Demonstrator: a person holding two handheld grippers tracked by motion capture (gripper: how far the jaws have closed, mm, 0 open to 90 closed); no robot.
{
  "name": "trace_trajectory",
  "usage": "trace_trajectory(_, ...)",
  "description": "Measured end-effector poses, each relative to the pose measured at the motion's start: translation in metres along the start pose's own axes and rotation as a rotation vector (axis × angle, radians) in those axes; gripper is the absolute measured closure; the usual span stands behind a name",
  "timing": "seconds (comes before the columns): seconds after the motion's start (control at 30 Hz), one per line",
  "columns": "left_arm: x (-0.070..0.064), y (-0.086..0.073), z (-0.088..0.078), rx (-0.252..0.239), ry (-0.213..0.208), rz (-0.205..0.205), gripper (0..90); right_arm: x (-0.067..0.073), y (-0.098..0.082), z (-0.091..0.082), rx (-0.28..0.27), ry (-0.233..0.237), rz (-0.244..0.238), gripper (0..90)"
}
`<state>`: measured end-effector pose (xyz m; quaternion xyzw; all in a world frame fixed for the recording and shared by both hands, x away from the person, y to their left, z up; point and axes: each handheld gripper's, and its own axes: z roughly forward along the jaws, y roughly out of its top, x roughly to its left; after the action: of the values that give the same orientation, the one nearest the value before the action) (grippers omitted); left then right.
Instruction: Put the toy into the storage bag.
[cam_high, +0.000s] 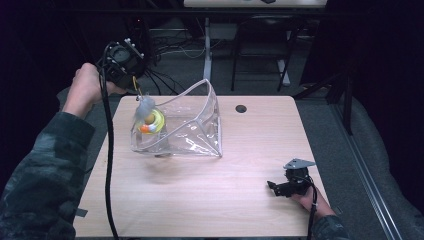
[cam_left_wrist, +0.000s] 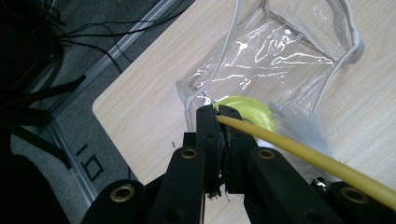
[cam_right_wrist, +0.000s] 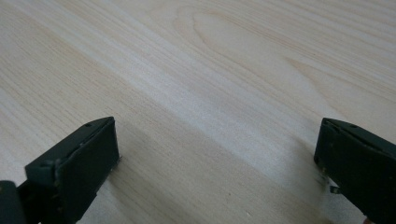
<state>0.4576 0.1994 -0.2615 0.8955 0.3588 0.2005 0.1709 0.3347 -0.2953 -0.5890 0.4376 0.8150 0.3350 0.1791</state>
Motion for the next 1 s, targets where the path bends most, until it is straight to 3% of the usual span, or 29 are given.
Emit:
trace_trajectory(0.43, -0.007, 0.004, 0.022, 0.031, -0.022, 0.018, 88.0, 0.000, 0.000, 0.000, 0.000, 0.000, 0.001, 0.0)
trace_trajectory(1.0, -0.013, 0.007, 0.051, 0.021, -0.057, -0.008, 88.0, 0.000, 0.000, 0.000, 0.000, 0.000, 0.000, 0.0)
